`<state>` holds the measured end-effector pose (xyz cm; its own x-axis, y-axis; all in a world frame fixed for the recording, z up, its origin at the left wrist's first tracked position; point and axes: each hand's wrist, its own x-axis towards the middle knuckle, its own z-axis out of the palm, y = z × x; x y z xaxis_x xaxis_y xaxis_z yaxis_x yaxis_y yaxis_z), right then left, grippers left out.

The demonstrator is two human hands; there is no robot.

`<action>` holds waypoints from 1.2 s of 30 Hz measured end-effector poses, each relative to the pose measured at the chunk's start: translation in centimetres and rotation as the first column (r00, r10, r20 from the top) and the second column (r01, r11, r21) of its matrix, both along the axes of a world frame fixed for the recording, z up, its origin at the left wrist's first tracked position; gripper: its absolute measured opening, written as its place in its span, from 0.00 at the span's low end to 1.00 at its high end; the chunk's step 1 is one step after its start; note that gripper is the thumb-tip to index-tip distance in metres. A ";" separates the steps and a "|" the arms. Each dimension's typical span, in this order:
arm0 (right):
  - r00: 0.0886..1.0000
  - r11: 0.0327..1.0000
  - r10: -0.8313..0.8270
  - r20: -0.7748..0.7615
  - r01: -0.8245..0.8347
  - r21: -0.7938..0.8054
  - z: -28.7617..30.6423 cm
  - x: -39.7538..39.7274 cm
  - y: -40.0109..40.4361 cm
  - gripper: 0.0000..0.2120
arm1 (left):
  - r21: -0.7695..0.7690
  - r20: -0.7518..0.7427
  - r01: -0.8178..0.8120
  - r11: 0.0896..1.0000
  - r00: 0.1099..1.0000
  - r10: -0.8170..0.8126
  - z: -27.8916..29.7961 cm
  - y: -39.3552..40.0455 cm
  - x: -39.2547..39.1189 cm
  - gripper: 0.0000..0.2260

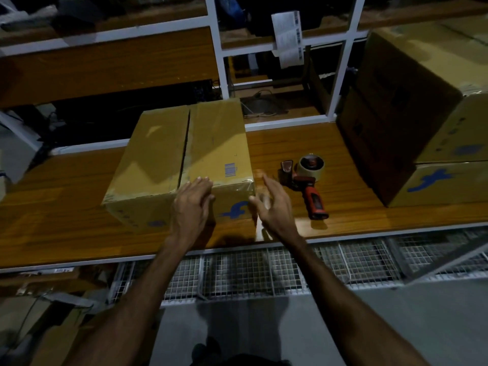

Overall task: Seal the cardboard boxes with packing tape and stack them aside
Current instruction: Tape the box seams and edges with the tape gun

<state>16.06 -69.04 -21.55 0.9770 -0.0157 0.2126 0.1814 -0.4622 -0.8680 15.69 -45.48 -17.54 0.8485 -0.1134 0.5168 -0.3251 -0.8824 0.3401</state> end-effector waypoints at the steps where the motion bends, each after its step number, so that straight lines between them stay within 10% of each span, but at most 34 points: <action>1: 1.000 1.000 0.010 -0.013 -0.010 0.007 -0.3 0.1 0.7 0.37 | -0.001 -0.004 -0.004 1.000 1.000 0.004 0.0 0.0 0.0 0.19; 9: 0.947 0.971 -0.240 0.213 0.229 0.073 -1.2 -0.2 4.4 0.14 | -0.022 -0.016 0.003 1.000 1.000 -0.004 0.0 0.1 0.0 0.19; 24: 0.959 0.888 -0.221 0.175 0.272 -0.372 -3.9 -3.2 9.0 0.33 | -0.047 0.057 0.043 0.998 0.998 -0.041 -0.8 0.3 0.2 0.18; 31: 0.841 0.877 -0.480 0.250 0.463 0.126 -0.4 -1.8 4.8 0.07 | -0.028 0.088 0.081 0.996 0.993 -0.078 -1.7 0.9 0.5 0.19; 36: 0.982 0.979 0.074 0.176 -0.038 -0.202 7.2 4.0 1.0 0.12 | -0.003 0.102 0.087 0.996 0.991 -0.086 -2.1 1.1 0.8 0.19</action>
